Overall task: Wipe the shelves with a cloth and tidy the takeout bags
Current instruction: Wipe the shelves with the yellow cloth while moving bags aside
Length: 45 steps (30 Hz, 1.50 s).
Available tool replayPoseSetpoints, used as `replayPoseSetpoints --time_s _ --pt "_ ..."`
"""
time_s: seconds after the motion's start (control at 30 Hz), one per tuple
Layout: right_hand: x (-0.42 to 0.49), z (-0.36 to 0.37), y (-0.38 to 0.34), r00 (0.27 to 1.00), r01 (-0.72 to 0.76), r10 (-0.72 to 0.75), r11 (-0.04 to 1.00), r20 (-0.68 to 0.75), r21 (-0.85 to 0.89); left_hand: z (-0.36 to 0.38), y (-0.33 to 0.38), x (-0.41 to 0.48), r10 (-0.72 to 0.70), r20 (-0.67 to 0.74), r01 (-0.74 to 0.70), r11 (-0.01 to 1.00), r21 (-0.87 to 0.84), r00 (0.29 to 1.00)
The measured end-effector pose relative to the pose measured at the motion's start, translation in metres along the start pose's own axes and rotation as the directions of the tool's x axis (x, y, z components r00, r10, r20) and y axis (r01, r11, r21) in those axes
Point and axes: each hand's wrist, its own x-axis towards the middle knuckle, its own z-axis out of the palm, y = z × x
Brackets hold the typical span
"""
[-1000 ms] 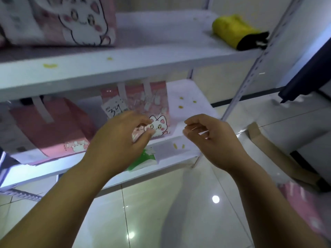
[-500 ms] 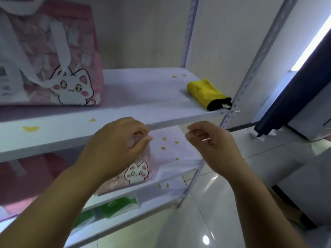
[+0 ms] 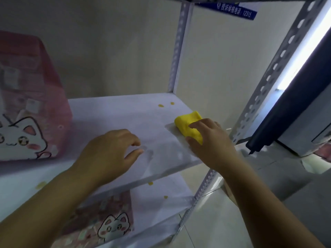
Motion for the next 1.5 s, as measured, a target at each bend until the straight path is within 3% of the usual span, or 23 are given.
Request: replayPoseSetpoints --time_s 0.1,0.27,0.5,0.63,0.8,0.97,1.1,1.2,1.33,1.4,1.5 --pt "0.025 0.009 0.014 0.986 -0.029 0.054 0.987 0.159 -0.155 0.006 -0.007 0.020 -0.051 0.062 0.043 0.991 0.123 0.997" --pt "0.056 0.028 0.032 0.886 -0.013 0.152 0.953 0.438 -0.303 0.013 -0.019 0.053 -0.199 0.199 0.156 0.964 0.215 0.960" --pt "0.074 0.057 0.025 0.942 0.012 0.086 0.956 0.323 -0.292 0.032 -0.043 0.087 -0.308 0.249 0.260 0.943 0.207 0.918" --pt "0.108 0.073 0.025 0.942 -0.007 0.056 0.989 0.332 -0.148 0.043 -0.054 0.101 -0.324 0.299 0.270 0.940 0.210 0.898" --pt "0.158 0.104 0.027 0.939 -0.212 0.230 0.972 0.256 -0.097 0.053 -0.062 0.106 -0.329 0.319 0.276 0.940 0.201 0.889" --pt "0.210 0.120 0.029 0.862 -0.420 0.433 0.901 0.263 -0.106 0.056 -0.069 0.104 -0.312 0.304 0.262 0.945 0.195 0.900" --pt "0.235 0.124 0.021 0.874 -0.266 0.304 0.952 0.380 -0.150 0.056 -0.072 0.104 -0.301 0.301 0.252 0.948 0.193 0.905" --pt "0.231 0.128 0.008 0.908 -0.013 0.054 0.995 0.415 -0.101 0.056 -0.073 0.105 -0.299 0.305 0.250 0.950 0.189 0.904" --pt "0.211 0.137 0.007 0.878 0.267 -0.230 0.963 0.420 -0.030 0.057 -0.073 0.105 -0.293 0.296 0.241 0.950 0.198 0.909" --pt "0.214 0.134 0.018 0.885 0.214 -0.179 0.976 0.430 -0.033 0.058 -0.073 0.104 -0.289 0.294 0.238 0.951 0.197 0.911" --pt "0.226 0.130 0.034 0.894 -0.062 0.086 0.996 0.439 -0.068 0.057 -0.075 0.102 -0.293 0.306 0.246 0.952 0.182 0.906"
